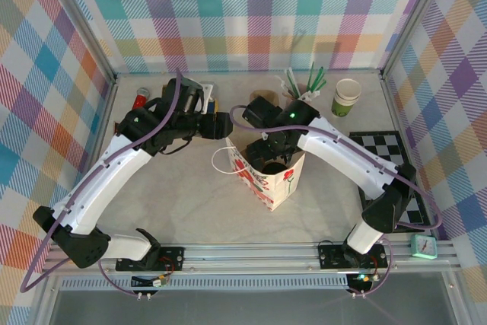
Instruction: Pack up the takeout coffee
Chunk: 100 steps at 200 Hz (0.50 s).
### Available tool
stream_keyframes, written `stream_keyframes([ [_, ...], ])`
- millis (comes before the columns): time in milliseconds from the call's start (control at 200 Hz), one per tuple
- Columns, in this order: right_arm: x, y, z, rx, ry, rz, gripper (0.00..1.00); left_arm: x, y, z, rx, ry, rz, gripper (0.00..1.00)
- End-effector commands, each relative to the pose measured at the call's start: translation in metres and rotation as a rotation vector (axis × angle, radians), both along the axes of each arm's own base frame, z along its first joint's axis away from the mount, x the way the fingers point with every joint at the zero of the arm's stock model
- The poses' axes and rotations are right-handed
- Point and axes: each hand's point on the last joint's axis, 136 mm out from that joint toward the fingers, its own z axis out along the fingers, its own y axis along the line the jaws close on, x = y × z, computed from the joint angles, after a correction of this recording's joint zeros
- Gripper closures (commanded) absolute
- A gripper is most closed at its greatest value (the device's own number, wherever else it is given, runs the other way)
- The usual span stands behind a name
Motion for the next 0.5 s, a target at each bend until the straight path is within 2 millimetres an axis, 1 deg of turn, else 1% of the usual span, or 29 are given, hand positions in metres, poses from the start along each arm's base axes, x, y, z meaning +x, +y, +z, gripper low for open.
stream_keyframes([
  [0,-0.003,-0.005,0.013,-0.004,-0.022,0.012,0.01,-0.007,0.0,0.021,-0.036,-0.048,-0.014,0.3],
  [180,-0.003,-0.007,0.018,-0.004,-0.03,0.012,0.01,-0.007,0.0,0.021,-0.035,-0.048,-0.012,0.3],
  [495,-0.004,-0.009,0.03,-0.003,-0.051,0.023,0.01,-0.009,0.001,0.027,-0.046,-0.062,-0.013,0.29],
])
